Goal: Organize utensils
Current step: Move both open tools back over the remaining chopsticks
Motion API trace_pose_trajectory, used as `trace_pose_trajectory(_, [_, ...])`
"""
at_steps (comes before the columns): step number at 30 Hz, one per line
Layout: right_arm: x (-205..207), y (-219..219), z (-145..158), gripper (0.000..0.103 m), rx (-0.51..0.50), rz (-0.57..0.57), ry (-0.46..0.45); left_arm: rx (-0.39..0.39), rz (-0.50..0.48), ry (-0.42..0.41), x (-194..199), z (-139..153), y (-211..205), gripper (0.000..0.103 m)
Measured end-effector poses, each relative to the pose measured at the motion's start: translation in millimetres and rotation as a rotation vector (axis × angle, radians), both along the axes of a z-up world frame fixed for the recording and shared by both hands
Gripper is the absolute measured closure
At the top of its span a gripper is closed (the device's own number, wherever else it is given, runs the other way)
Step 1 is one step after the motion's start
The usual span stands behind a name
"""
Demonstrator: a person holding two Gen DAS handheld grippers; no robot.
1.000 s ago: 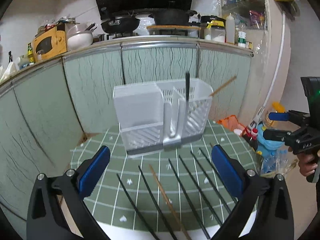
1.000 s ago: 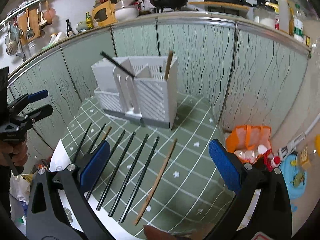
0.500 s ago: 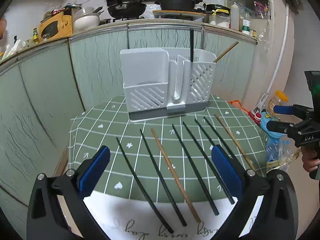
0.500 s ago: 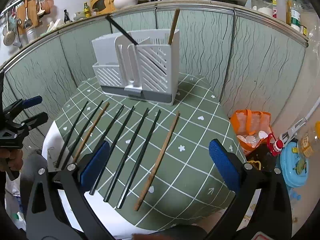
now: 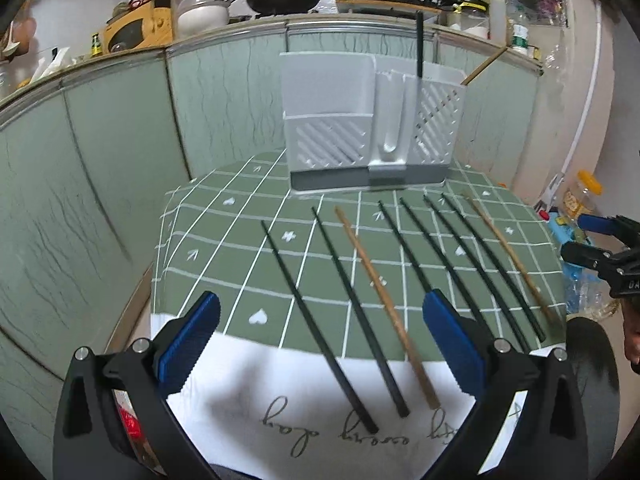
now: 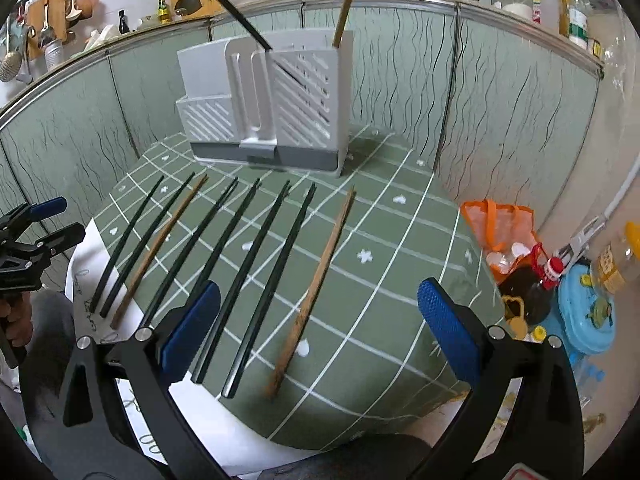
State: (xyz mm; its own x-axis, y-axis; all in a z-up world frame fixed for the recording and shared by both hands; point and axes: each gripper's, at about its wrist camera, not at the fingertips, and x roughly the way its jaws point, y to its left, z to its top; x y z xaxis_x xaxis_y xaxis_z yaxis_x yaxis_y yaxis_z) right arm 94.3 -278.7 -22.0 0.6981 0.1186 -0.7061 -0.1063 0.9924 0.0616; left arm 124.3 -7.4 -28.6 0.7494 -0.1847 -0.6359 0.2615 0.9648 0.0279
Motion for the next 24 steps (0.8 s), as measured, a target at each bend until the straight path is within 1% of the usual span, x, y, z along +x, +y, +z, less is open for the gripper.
trace_pose_trajectory(4, [-2, 1, -14, 0.008, -0.004, -0.024, 0.026, 0.025, 0.040, 0.000, -3, -8, 1, 0.004])
trace_pose_trajectory(9, [-2, 3, -28, 0.013, -0.024, -0.060, 0.054, 0.049, 0.094, 0.012, -4, -18, 2, 0.004])
trace_pose_trajectory(11, [-2, 4, -32, 0.015, -0.036, -0.081, 0.061, 0.043, 0.111, 0.021, -5, -22, 3, 0.004])
trace_pose_trajectory(17, [-1, 6, -46, 0.028, -0.053, -0.118, 0.098, 0.038, 0.159, 0.034, -7, -31, 5, 0.004])
trace_pose_trajectory(19, [-1, 7, -50, 0.034, -0.041, -0.118, 0.112, 0.023, 0.167, 0.043, -7, -34, 7, 0.004])
trace_pose_trajectory(20, [-1, 7, -52, 0.035, -0.037, -0.121, 0.119, 0.014, 0.168, 0.050, -8, -36, 6, 0.004])
trace_pose_trajectory(22, [-2, 7, -53, 0.039, -0.048, -0.132, 0.106, 0.016, 0.170, 0.056, -8, -40, 5, 0.005])
trace_pose_trajectory(24, [-3, 8, -54, 0.042, -0.042, -0.137, 0.102, 0.032, 0.174, 0.062, -9, -44, 2, 0.011])
